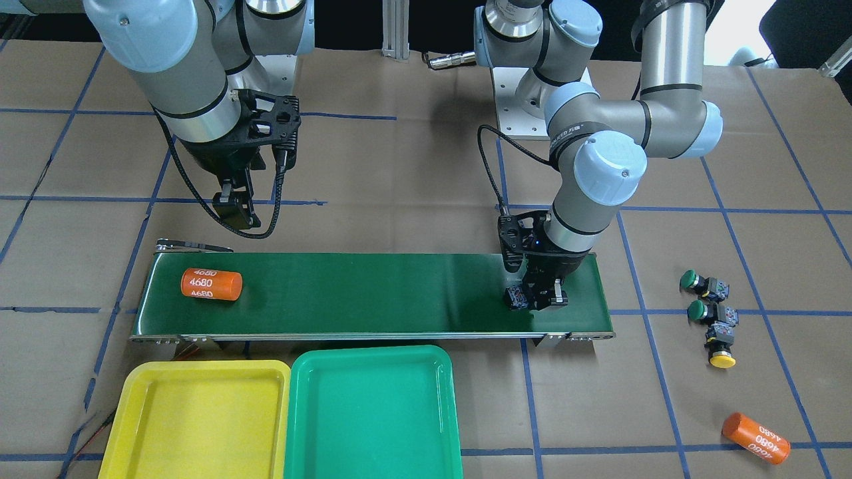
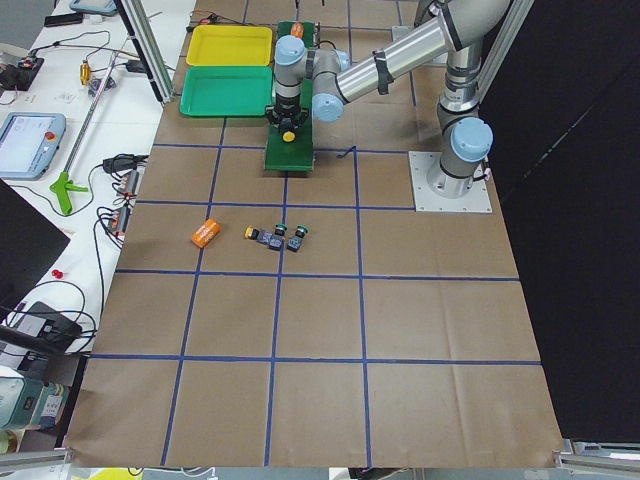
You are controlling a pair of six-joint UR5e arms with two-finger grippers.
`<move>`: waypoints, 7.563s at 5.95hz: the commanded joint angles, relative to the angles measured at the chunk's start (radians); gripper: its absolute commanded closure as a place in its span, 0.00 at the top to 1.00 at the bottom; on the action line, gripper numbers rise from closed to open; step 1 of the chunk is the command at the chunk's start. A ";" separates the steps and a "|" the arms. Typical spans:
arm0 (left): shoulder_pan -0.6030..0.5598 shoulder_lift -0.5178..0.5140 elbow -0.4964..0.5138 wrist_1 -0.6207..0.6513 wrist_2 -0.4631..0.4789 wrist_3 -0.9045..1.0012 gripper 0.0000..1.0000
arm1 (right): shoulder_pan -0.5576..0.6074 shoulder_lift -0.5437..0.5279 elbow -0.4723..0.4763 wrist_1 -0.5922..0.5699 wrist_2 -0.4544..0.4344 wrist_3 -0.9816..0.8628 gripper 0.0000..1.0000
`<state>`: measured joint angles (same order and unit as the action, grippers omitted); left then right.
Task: Sort buttons by color to trays
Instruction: 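Place the yellow button on the conveyor belt with the left gripper, then grasp the belt's yellow button with the right gripper while left reaches the pile, then drop yellow button in yellow tray with right while left places green button, then grasp the green button on the belt with the right gripper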
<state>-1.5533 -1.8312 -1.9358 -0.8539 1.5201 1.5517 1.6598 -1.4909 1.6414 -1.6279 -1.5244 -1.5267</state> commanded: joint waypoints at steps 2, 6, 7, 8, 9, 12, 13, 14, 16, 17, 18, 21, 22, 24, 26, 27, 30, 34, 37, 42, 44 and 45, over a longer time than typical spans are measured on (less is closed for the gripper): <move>0.074 0.013 0.014 -0.002 0.008 -0.024 1.00 | 0.000 -0.003 0.011 -0.003 0.004 0.000 1.00; 0.334 -0.010 0.050 -0.011 0.005 0.221 0.99 | 0.012 0.018 0.009 -0.030 0.007 0.038 1.00; 0.399 -0.028 0.040 -0.013 0.006 0.249 0.99 | 0.032 0.026 0.009 -0.056 0.007 0.052 1.00; 0.474 -0.028 0.008 -0.001 0.006 0.415 0.99 | 0.063 0.049 0.009 -0.110 0.007 0.097 1.00; 0.531 -0.030 -0.005 -0.004 0.008 0.523 0.99 | 0.102 0.072 0.008 -0.163 0.007 0.137 1.00; 0.611 -0.014 -0.052 -0.004 0.061 0.827 0.99 | 0.184 0.159 0.009 -0.282 0.007 0.193 1.00; 0.648 -0.029 -0.052 -0.001 0.072 0.884 0.99 | 0.199 0.202 0.012 -0.318 0.007 0.194 1.00; 0.653 -0.040 -0.045 -0.001 0.068 0.940 0.99 | 0.201 0.243 0.012 -0.349 0.007 0.191 1.00; 0.657 -0.085 -0.038 0.015 0.066 0.994 0.99 | 0.201 0.296 0.012 -0.400 -0.002 0.194 1.00; 0.661 -0.106 -0.038 0.028 0.063 0.993 0.99 | 0.199 0.319 0.017 -0.464 -0.005 0.192 1.00; 0.661 -0.117 -0.040 0.029 0.063 0.989 0.99 | 0.190 0.336 0.064 -0.566 -0.005 0.183 1.00; 0.659 -0.139 -0.037 0.059 -0.001 0.982 0.44 | 0.053 0.324 0.175 -0.708 -0.011 0.086 0.90; 0.654 -0.123 -0.037 0.062 -0.001 0.963 0.13 | 0.046 0.313 0.175 -0.696 -0.013 0.086 0.64; 0.571 -0.033 -0.031 0.030 0.009 0.795 0.03 | 0.037 0.284 0.175 -0.698 -0.095 -0.007 0.28; 0.349 0.038 0.071 -0.180 0.040 0.464 0.03 | 0.009 0.275 0.169 -0.696 -0.095 -0.016 0.11; 0.246 0.030 0.105 -0.226 0.042 0.300 0.03 | -0.056 0.249 0.158 -0.695 -0.094 -0.115 0.11; 0.082 0.004 0.065 -0.221 0.049 0.099 0.45 | -0.133 0.320 -0.019 -0.704 -0.085 -0.107 0.11; 0.275 -0.019 0.168 -0.223 0.120 0.183 0.98 | -0.152 0.587 -0.210 -0.699 -0.080 -0.070 0.90; 0.489 -0.059 0.156 -0.203 0.121 0.505 0.98 | -0.141 0.436 -0.196 -0.530 -0.079 -0.049 1.00; 0.584 -0.191 0.159 -0.102 0.042 0.719 0.98 | 0.098 0.163 0.000 -0.343 -0.072 0.079 1.00; 0.584 -0.226 0.155 -0.100 -0.030 0.732 0.98 | 0.101 0.152 0.000 -0.340 0.007 0.153 1.00; 0.584 -0.229 0.153 -0.103 -0.031 0.732 0.98 | 0.104 0.153 0.001 -0.342 0.016 0.186 1.00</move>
<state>-0.9694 -2.0526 -1.7812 -0.9556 1.4995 2.2838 1.7611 -1.3376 1.6417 -1.9690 -1.5325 -1.3797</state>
